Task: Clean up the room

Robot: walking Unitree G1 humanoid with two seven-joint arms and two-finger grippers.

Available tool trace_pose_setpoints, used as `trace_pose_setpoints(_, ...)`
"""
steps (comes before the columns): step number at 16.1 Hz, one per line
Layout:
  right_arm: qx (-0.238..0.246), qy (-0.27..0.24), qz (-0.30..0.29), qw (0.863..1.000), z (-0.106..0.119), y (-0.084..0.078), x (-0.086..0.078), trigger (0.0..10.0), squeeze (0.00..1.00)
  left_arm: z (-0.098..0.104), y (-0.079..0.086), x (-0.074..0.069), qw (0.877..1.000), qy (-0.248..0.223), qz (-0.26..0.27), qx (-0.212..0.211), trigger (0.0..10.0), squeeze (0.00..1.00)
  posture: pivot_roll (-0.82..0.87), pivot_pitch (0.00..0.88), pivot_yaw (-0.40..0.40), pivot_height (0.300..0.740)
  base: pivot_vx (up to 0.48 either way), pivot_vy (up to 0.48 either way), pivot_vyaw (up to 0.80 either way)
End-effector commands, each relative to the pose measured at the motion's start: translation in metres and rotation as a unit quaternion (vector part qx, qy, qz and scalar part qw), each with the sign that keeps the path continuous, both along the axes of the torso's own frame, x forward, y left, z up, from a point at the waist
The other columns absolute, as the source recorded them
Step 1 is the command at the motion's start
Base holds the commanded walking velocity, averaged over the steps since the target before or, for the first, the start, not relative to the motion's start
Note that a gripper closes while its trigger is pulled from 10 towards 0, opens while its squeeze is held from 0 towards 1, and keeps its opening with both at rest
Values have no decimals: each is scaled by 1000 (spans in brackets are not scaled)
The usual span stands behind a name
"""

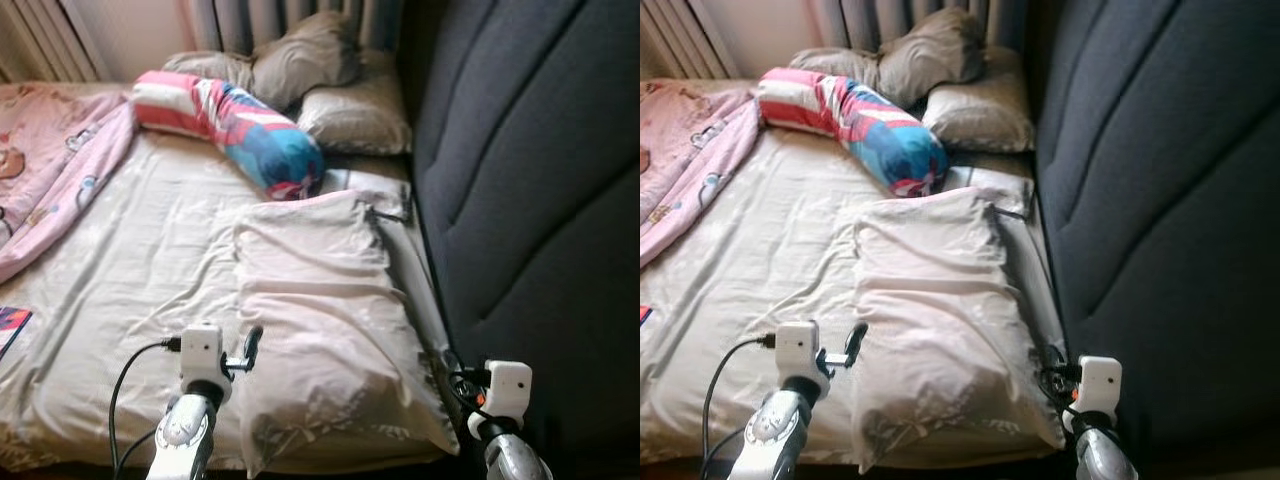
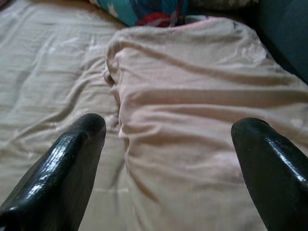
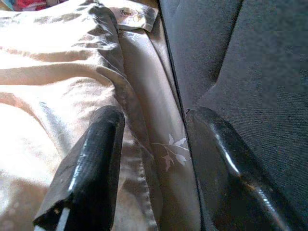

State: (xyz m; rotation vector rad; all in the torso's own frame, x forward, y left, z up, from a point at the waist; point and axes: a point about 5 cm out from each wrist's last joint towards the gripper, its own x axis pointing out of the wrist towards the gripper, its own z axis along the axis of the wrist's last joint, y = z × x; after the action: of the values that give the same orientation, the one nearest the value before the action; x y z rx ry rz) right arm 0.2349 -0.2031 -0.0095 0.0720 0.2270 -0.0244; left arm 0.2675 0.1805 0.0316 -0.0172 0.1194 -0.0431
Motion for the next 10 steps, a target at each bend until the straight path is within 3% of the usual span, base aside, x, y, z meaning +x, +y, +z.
trace_pose_setpoints(1,0,-4,2,1000,2,-2,-1,10000,0,-3,5,-4,1000,5,10,2,10000,0,-15,112,-20,740,0,0,0)
trace_pose_setpoints(6,-1,1,9,1000,1,0,0,10000,0,-2,7,-4,1000,0,18,1,10000,0,-4,115,-23,740,0,0,0)
trace_pose_setpoints(10,4,5,7,1000,-1,2,-2,10000,0,0,7,-1,1000,-4,11,10,10000,0,-10,115,-9,740,0,409,0)
